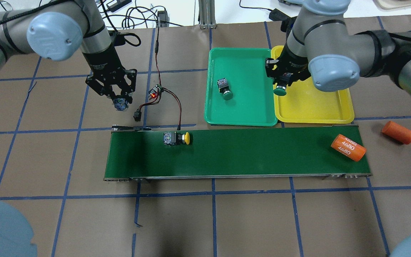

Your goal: Sort buttons by color to trays

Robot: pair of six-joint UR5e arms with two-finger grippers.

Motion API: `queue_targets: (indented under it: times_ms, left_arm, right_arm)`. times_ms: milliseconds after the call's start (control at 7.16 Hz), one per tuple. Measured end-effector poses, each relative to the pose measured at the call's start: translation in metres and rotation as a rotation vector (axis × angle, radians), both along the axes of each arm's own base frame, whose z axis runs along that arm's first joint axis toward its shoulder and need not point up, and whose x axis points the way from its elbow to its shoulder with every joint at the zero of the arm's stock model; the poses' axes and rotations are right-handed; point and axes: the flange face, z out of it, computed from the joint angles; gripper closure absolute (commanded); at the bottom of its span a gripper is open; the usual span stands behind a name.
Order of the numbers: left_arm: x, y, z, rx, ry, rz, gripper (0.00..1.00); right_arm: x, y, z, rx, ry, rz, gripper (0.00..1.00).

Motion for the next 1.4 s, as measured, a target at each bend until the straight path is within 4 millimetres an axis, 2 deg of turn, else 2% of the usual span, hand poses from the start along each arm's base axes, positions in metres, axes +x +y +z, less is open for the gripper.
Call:
queue_targets:
  times_ms: [140, 279, 419, 558, 698, 838, 977, 1117, 1256, 1396]
  left_arm:
    - [-0.004, 0.025, -0.020, -0.034, -0.015, 0.035, 0.98]
    - [-0.006, 0.043, -0.036, -0.055, -0.023, 0.060, 0.92]
    - [-0.009, 0.059, -0.048, -0.054, -0.028, 0.074, 0.82]
    - [-0.017, 0.070, -0.055, -0.048, -0.032, 0.079, 0.73]
    - [-0.025, 0.078, -0.057, -0.044, -0.037, 0.079, 0.72]
    - [-0.030, 0.084, -0.059, -0.038, -0.041, 0.079, 0.71]
    - [-0.032, 0.092, -0.064, -0.025, -0.044, 0.079, 0.55]
    - [-0.033, 0.101, -0.067, -0.015, -0.046, 0.084, 0.26]
    - [-0.033, 0.106, -0.068, -0.011, -0.049, 0.098, 0.08]
    - [-0.033, 0.108, -0.069, -0.007, -0.053, 0.112, 0.00]
  right_arm:
    - [-0.029, -0.031, -0.030, 0.027, 0.048, -0.004, 1.00]
    - [-0.046, -0.055, -0.060, 0.053, 0.096, -0.008, 1.00]
    - [-0.058, -0.070, -0.082, 0.076, 0.127, -0.015, 1.00]
    - [-0.071, -0.077, -0.096, 0.095, 0.141, -0.028, 0.78]
    - [-0.083, -0.080, -0.105, 0.111, 0.146, -0.044, 0.70]
    - [-0.091, -0.079, -0.111, 0.129, 0.149, -0.055, 0.83]
    - [-0.095, -0.077, -0.114, 0.148, 0.154, -0.059, 1.00]
    - [-0.094, -0.075, -0.114, 0.165, 0.154, -0.057, 1.00]
    - [-0.083, -0.075, -0.107, 0.168, 0.147, -0.042, 1.00]
    - [-0.050, -0.075, -0.093, 0.146, 0.134, 0.000, 1.00]
